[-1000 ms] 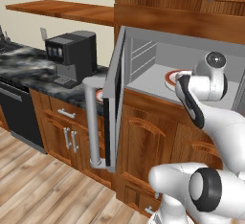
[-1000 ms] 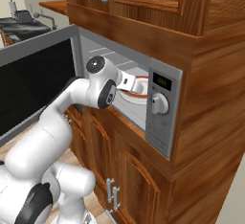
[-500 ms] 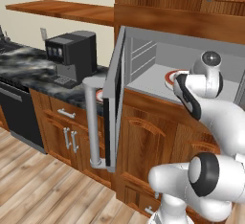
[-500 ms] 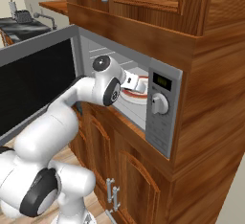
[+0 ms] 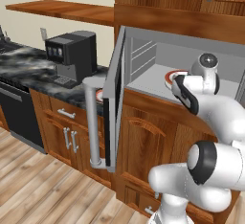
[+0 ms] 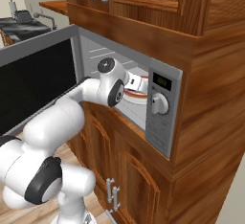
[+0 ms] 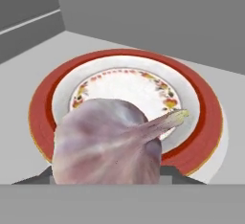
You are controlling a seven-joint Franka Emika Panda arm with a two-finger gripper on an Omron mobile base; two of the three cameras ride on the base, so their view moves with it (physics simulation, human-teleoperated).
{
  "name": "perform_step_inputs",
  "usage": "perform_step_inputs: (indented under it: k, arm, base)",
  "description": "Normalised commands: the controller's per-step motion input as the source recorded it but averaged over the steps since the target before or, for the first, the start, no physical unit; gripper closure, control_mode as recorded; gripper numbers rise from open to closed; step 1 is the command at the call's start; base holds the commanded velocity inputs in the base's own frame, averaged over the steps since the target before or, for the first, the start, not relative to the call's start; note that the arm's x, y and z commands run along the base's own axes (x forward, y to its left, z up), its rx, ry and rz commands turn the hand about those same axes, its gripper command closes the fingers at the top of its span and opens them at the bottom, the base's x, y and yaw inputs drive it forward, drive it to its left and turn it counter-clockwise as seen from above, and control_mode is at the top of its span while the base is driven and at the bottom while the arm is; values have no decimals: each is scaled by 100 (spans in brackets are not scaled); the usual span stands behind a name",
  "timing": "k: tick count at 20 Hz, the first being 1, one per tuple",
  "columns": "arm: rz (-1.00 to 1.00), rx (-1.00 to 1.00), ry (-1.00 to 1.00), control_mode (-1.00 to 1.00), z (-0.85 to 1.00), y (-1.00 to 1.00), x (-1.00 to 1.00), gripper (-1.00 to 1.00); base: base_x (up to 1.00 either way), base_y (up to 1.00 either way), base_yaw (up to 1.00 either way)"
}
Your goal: Pick the garlic from the counter and place it in the microwave. Then turn on the microwave.
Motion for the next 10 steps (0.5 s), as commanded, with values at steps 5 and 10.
perform_step_inputs:
  k: [5,10]
  arm:
    - [0,0,0,-100,-5,-9,32,100]
    - [0,0,0,-100,-9,-11,32,100]
  base:
    - [0,0,0]
    - [0,0,0]
